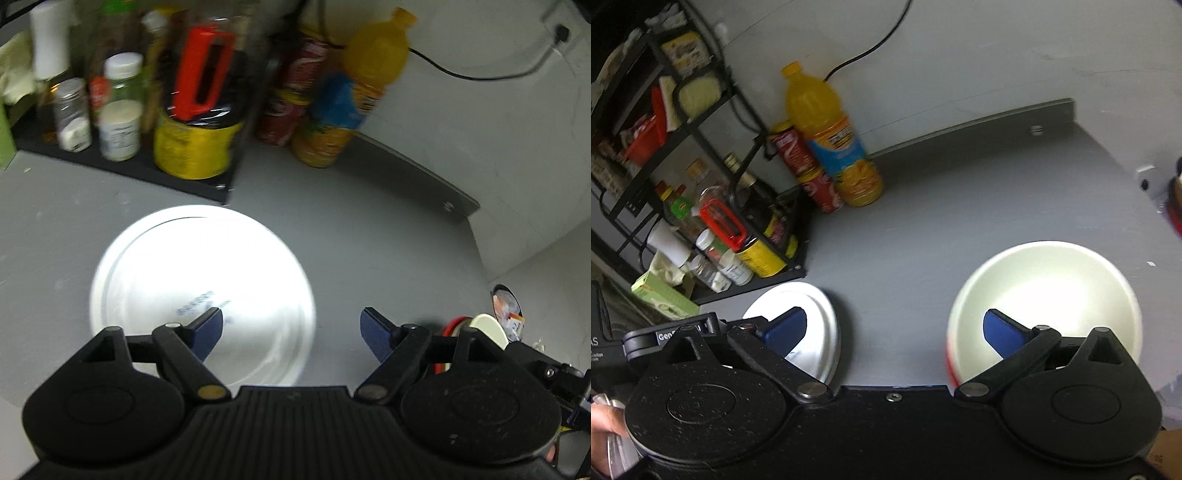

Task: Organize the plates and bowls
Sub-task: 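Move both grippers to the red bowl holding the cream bowls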

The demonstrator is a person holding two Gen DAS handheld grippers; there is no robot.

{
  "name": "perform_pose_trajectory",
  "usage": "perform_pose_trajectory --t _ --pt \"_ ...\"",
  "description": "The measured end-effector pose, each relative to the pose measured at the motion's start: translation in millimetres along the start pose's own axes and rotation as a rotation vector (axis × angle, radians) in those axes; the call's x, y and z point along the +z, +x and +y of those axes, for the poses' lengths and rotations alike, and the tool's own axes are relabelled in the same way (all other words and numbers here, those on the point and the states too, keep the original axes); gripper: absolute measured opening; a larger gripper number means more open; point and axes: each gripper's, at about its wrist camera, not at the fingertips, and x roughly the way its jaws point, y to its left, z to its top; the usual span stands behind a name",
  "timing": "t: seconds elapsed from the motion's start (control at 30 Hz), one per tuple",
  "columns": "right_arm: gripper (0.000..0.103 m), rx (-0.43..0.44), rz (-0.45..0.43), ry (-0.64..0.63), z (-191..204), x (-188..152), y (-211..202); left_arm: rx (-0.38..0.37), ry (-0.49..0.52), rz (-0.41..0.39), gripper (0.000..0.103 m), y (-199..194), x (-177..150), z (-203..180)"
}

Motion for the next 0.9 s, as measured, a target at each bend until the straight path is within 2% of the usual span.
perform_pose_trajectory --t 0.3,0.67,0.9 --pt "0.103 -0.076 -0.04 0.033 -40.9 -4.3 -25.4 -0.081 0.082 0.018 0.08 11.5 -5.7 -53.2" --pt "0.103 -0.141 -0.033 0.135 -92.9 -7.1 -34.7 -0.118 0.199 0.079 0.08 39.7 -11.7 -119.8" --pt "0.103 -0.15 -0.026 0.212 -123.8 -10.3 -33.0 -0.123 0.187 0.195 0.08 70.1 -19.5 -141.7"
